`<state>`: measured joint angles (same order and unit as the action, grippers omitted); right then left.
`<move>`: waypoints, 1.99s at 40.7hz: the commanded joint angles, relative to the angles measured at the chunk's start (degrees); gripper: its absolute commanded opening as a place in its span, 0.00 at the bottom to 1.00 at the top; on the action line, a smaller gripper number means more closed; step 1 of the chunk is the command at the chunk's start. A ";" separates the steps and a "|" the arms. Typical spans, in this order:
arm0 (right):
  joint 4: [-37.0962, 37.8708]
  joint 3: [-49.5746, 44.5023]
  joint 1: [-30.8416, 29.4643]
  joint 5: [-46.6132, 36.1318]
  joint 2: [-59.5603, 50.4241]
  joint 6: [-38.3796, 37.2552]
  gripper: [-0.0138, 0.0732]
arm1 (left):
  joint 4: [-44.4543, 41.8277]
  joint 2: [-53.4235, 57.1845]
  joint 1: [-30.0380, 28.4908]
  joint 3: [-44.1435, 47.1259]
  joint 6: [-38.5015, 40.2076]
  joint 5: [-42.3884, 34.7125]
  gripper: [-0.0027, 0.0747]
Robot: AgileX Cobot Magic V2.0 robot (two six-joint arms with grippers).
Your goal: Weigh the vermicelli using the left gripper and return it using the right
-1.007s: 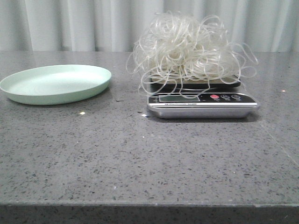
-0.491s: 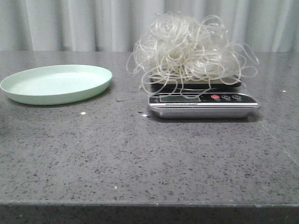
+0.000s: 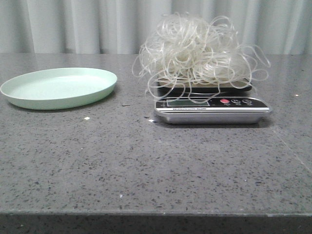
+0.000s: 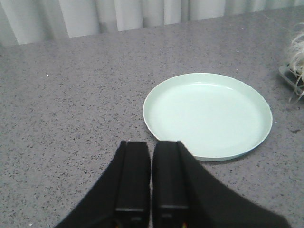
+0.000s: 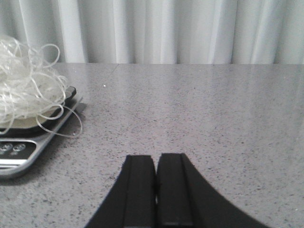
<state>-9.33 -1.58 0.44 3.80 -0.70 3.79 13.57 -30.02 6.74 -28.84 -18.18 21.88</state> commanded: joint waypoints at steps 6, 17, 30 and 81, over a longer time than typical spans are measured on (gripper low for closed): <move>-6.66 1.52 -0.22 -5.53 -0.85 0.19 0.33 | 0.96 1.13 -0.05 0.78 0.61 -8.76 0.21; -6.70 13.27 -0.16 -3.40 2.03 0.19 0.33 | 0.96 1.13 -0.05 0.78 0.61 -12.20 0.21; -6.70 39.14 -0.11 11.82 27.52 0.19 0.33 | 0.96 1.13 -0.05 0.78 0.61 -12.76 0.21; -10.50 90.11 20.40 42.11 94.87 12.29 0.87 | 0.96 1.13 -0.05 0.78 0.61 -12.76 0.21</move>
<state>-18.87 86.36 20.89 47.34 95.45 15.37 13.67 -28.81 6.74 -26.53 -18.18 13.66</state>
